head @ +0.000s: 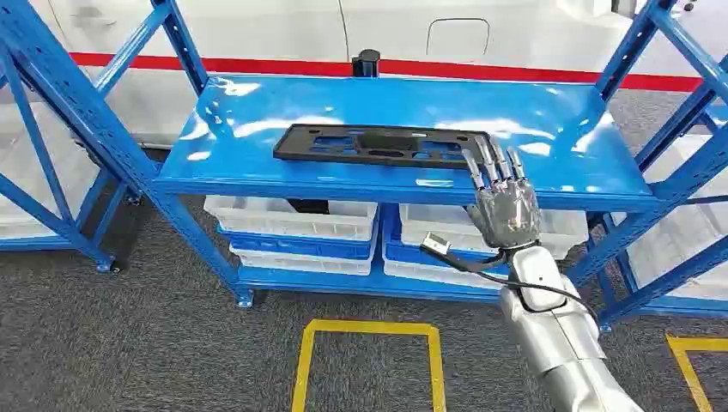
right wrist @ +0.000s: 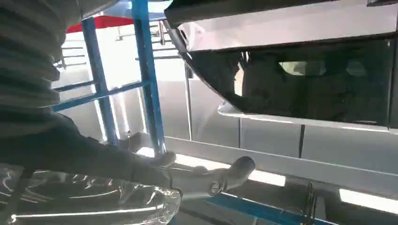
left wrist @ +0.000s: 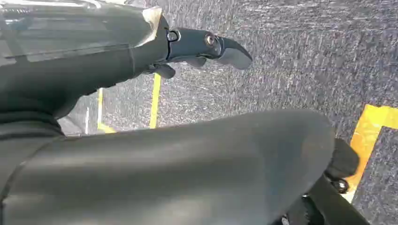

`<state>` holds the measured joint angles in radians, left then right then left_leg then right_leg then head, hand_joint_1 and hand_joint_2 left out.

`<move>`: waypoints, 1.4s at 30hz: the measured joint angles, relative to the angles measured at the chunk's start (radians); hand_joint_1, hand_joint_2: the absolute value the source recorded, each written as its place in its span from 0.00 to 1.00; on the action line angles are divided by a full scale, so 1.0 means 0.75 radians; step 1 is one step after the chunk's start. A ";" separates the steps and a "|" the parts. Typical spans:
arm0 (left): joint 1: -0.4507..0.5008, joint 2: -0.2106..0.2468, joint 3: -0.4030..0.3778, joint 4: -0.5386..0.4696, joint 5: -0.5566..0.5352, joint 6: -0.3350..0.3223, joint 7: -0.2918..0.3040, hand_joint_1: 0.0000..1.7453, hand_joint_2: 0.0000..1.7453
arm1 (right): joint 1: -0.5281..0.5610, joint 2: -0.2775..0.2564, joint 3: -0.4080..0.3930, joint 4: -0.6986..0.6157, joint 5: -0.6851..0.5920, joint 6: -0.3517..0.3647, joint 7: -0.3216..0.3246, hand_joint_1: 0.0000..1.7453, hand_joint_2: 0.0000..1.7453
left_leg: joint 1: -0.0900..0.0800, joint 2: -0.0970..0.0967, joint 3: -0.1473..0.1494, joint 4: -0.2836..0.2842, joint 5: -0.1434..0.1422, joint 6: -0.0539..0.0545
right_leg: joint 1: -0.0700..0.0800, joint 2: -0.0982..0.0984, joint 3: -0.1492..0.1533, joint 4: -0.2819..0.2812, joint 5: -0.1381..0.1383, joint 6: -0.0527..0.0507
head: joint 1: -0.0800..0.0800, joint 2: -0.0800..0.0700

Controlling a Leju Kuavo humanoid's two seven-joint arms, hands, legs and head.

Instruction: Take the parts from the cabinet and place them on the table.

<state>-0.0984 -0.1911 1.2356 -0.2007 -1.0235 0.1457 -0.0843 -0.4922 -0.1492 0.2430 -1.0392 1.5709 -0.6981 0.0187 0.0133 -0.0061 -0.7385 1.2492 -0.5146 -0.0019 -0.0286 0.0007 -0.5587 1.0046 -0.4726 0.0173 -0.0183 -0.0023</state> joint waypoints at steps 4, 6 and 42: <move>-0.003 0.001 0.000 0.000 0.002 0.001 -0.004 0.00 0.00 | -0.008 0.001 0.006 0.008 0.000 0.000 0.011 0.00 1.00 | -0.008 0.002 0.162 -0.309 0.109 0.015 | 0.012 0.002 0.020 0.002 -0.026 0.031 | 0.003 0.000; -0.002 0.001 0.000 0.000 0.002 0.002 -0.006 0.00 0.00 | -0.008 0.002 0.007 0.010 0.000 0.000 0.017 0.00 1.00 | -0.018 0.002 0.158 -0.307 0.104 0.030 | 0.007 0.001 0.025 -0.008 -0.026 0.044 | 0.001 0.000; -0.004 -0.009 0.000 0.000 0.023 0.019 -0.027 0.00 0.00 | -0.048 0.002 0.043 0.099 -0.003 -0.001 0.086 0.00 1.00 | -0.011 0.000 0.189 -0.337 0.111 0.077 | 0.015 0.002 -0.116 0.263 -0.131 0.036 | 0.011 0.000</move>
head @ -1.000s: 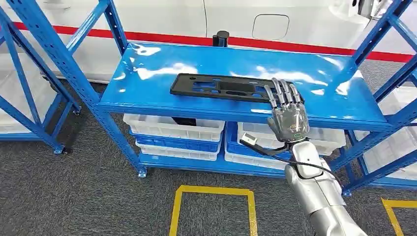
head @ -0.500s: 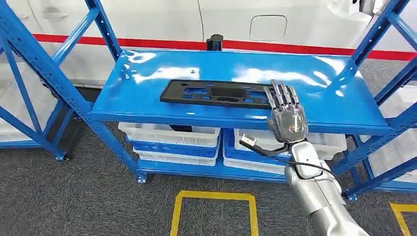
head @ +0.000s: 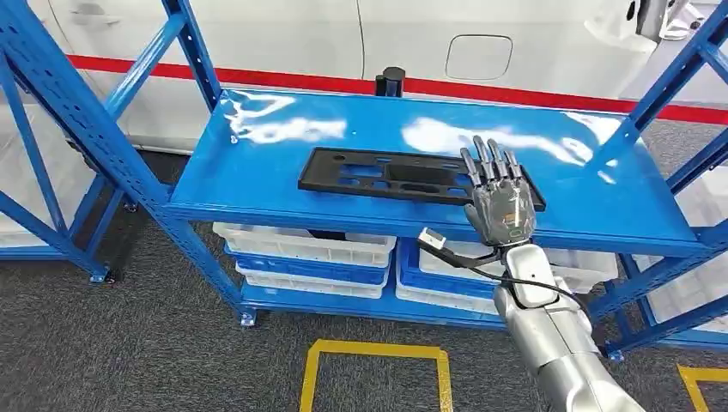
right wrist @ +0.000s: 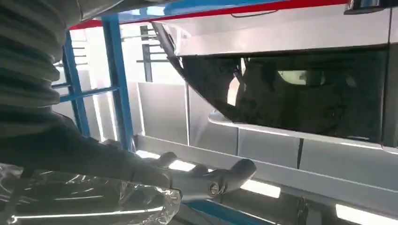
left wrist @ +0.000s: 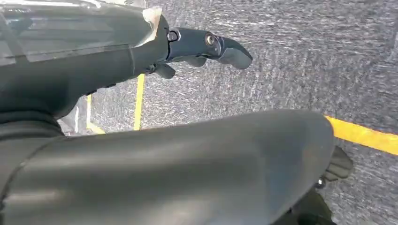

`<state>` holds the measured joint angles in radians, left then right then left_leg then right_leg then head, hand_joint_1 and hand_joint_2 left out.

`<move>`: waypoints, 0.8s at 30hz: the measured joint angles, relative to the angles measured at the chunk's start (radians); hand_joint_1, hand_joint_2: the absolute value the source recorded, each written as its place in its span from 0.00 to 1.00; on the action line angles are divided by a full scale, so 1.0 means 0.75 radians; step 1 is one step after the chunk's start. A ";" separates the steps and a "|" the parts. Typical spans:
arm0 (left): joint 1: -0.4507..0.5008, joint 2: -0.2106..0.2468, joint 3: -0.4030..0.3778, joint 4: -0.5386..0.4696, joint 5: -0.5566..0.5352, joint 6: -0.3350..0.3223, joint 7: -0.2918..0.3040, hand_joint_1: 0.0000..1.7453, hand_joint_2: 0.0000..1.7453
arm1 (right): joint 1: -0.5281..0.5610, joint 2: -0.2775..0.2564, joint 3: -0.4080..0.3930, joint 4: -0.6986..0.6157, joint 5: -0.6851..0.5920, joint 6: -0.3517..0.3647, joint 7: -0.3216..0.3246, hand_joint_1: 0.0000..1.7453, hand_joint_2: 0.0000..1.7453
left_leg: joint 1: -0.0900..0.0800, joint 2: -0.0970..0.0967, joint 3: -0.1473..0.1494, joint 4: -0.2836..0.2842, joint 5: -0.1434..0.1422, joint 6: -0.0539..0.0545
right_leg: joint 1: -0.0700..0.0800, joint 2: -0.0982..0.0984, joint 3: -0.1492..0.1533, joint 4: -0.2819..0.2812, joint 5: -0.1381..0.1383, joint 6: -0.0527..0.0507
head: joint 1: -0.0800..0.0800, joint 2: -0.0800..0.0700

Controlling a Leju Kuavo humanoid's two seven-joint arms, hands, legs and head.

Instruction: Take the parts from the cabinet and place them on the table.

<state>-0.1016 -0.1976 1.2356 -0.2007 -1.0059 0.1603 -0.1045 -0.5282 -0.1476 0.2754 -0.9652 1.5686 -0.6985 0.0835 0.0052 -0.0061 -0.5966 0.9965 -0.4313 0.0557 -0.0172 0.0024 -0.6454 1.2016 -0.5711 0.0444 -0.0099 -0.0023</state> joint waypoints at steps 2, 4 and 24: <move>0.002 -0.001 0.000 0.000 0.000 -0.004 0.000 0.00 0.00 | 0.008 -0.001 -0.003 0.011 0.001 0.000 -0.010 0.00 1.00 | -0.003 -0.001 0.007 0.001 -0.010 0.004 | 0.000 0.000 -0.111 0.161 -0.024 0.007 | 0.000 0.000; 0.002 -0.001 0.001 0.000 -0.001 -0.008 0.001 0.00 0.00 | 0.011 -0.001 -0.008 0.022 0.001 0.000 -0.021 0.00 1.00 | -0.002 -0.005 0.021 0.002 -0.021 0.001 | -0.002 -0.001 -0.095 0.071 0.044 0.030 | 0.001 0.000; -0.002 0.003 -0.001 0.000 -0.026 0.026 -0.031 0.00 0.00 | -0.048 0.035 -0.127 0.158 -0.001 0.000 -0.067 0.00 1.00 | -0.007 0.004 -0.016 0.023 -0.008 -0.041 | 0.010 0.005 0.110 -0.262 0.135 -0.023 | -0.002 0.000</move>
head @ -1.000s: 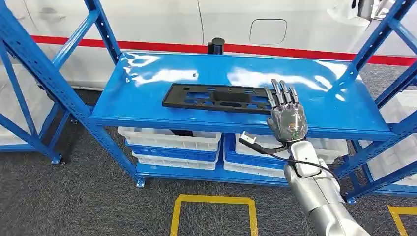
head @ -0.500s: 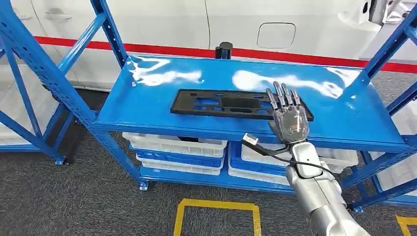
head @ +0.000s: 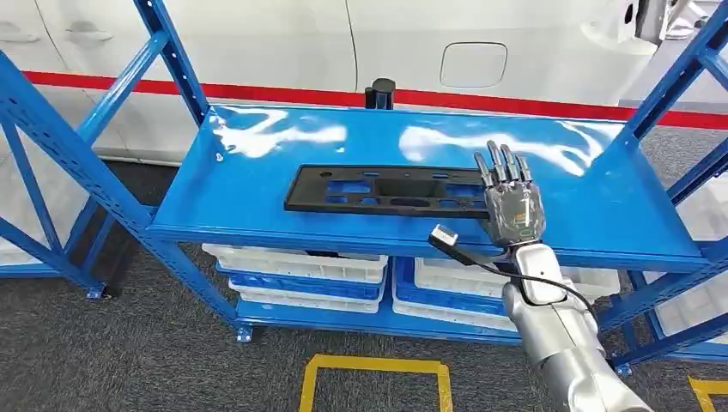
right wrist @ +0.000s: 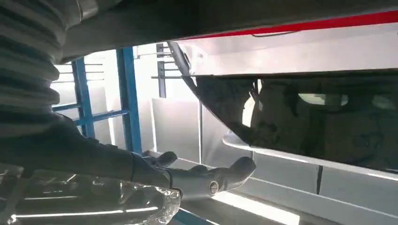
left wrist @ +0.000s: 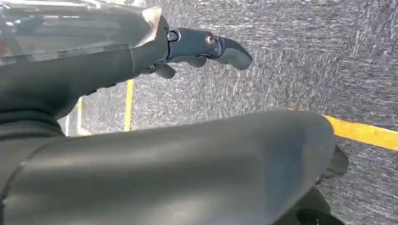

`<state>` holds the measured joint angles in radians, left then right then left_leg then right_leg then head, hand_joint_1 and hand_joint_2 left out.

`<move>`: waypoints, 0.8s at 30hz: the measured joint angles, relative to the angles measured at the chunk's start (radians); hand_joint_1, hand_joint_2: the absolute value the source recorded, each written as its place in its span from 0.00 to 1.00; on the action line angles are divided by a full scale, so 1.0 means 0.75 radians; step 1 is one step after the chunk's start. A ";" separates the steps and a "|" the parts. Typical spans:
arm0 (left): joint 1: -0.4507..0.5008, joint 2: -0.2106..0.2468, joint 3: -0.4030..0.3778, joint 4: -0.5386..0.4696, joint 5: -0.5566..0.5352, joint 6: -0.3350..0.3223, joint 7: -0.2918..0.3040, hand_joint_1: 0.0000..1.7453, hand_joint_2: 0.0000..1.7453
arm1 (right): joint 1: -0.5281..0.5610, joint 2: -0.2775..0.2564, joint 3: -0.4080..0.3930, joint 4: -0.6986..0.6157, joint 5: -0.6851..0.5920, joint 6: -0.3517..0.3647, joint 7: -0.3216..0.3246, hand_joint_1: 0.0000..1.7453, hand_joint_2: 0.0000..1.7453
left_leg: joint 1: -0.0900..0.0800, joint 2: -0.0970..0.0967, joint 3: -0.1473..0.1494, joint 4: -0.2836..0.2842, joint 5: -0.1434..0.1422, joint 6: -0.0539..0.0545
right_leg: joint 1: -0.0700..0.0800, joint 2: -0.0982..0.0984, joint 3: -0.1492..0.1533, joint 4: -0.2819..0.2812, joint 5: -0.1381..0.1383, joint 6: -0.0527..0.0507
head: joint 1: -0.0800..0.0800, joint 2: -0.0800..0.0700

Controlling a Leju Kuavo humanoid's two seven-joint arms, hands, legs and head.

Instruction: Take the parts from the cabinet and place them on the table.

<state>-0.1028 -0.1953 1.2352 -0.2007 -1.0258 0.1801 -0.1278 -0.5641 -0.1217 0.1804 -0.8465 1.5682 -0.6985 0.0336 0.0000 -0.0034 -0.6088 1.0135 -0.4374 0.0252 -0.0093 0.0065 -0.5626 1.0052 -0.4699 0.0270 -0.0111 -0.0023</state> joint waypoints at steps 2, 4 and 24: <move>0.002 -0.001 0.000 0.000 0.001 0.002 -0.001 0.00 0.00 | 0.000 0.001 -0.011 0.009 -0.001 0.001 0.000 0.20 1.00 | -0.004 -0.001 0.002 -0.003 0.008 -0.006 | 0.008 -0.001 -0.001 0.004 -0.004 -0.007 | -0.001 0.000; 0.001 0.000 0.000 0.000 -0.001 0.009 -0.005 0.00 0.00 | -0.002 0.004 -0.016 0.021 -0.001 0.004 -0.001 0.48 1.00 | -0.013 -0.005 0.001 -0.003 0.006 -0.001 | 0.003 -0.005 0.002 0.000 -0.003 -0.004 | -0.001 0.000; 0.001 0.001 0.001 0.000 0.002 0.037 0.010 0.00 0.00 | -0.055 0.041 -0.080 0.123 0.003 0.013 -0.027 0.99 1.00 | -0.014 -0.007 0.001 -0.002 0.003 0.019 | 0.001 -0.007 0.009 -0.012 0.000 0.009 | -0.001 0.000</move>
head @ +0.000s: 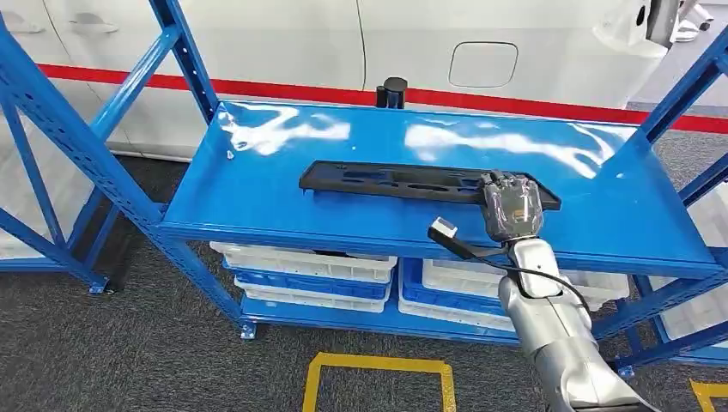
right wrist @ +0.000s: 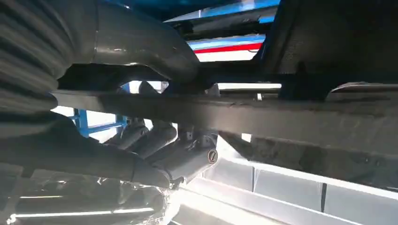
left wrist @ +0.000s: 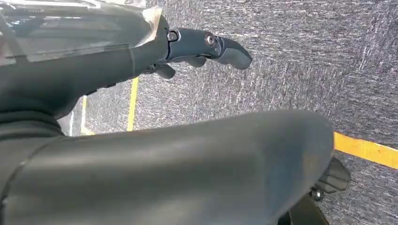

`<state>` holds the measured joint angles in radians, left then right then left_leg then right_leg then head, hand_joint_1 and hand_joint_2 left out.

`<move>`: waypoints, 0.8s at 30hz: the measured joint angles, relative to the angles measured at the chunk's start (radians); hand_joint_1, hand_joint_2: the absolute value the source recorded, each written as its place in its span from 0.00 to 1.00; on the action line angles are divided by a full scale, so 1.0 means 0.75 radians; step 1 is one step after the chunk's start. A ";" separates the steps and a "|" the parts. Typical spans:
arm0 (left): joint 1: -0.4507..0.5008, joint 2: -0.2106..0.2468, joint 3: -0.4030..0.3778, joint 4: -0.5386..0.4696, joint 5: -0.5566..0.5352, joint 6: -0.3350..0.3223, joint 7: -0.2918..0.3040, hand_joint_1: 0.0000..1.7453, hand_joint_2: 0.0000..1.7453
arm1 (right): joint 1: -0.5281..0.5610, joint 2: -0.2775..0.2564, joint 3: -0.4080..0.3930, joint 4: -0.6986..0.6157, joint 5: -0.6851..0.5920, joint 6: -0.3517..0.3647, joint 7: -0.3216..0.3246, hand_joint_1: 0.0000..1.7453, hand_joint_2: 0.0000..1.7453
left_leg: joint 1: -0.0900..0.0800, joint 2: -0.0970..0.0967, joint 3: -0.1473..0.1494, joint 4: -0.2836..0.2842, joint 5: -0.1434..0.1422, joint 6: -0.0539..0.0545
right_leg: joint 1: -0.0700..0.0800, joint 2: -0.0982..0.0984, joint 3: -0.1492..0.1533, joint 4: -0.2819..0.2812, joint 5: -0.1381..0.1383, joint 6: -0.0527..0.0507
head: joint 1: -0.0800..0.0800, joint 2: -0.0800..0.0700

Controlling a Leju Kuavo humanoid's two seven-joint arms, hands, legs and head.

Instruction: Take the parts from the cabinet and place them on the table.

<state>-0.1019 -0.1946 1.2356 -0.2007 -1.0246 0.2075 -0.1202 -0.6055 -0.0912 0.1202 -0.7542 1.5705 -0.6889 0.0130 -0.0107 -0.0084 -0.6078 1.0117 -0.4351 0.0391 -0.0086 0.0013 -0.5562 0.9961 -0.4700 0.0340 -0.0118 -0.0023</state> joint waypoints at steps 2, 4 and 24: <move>0.000 0.000 0.000 0.000 -0.002 -0.001 0.000 0.00 0.00 | -0.001 0.000 -0.003 0.004 0.000 -0.002 0.000 0.99 1.00 | 0.000 0.000 0.000 0.000 0.000 0.000 | 0.000 0.000 0.000 0.000 0.000 0.000 | 0.000 0.000; 0.000 0.000 0.000 0.000 -0.004 -0.001 -0.001 0.00 0.00 | -0.001 0.000 -0.007 0.005 0.000 -0.004 0.000 0.99 1.00 | 0.000 0.000 0.000 0.000 0.000 0.000 | 0.001 0.000 0.000 0.000 0.000 0.000 | 0.000 0.000; 0.000 0.000 -0.005 0.000 -0.023 -0.012 -0.026 0.00 1.00 | 0.005 -0.003 -0.008 0.003 0.000 -0.008 0.010 1.00 1.00 | 0.000 0.000 0.000 0.000 0.000 0.000 | 0.002 0.000 0.000 0.000 0.000 0.000 | 0.000 0.000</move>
<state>-0.1020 -0.1946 1.2322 -0.2007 -1.0418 0.1984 -0.1396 -0.6020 -0.0931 0.1141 -0.7519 1.5705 -0.6950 0.0206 -0.0105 -0.0082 -0.6077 1.0116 -0.4351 0.0390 -0.0073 0.0014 -0.5563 0.9962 -0.4700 0.0339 -0.0118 -0.0023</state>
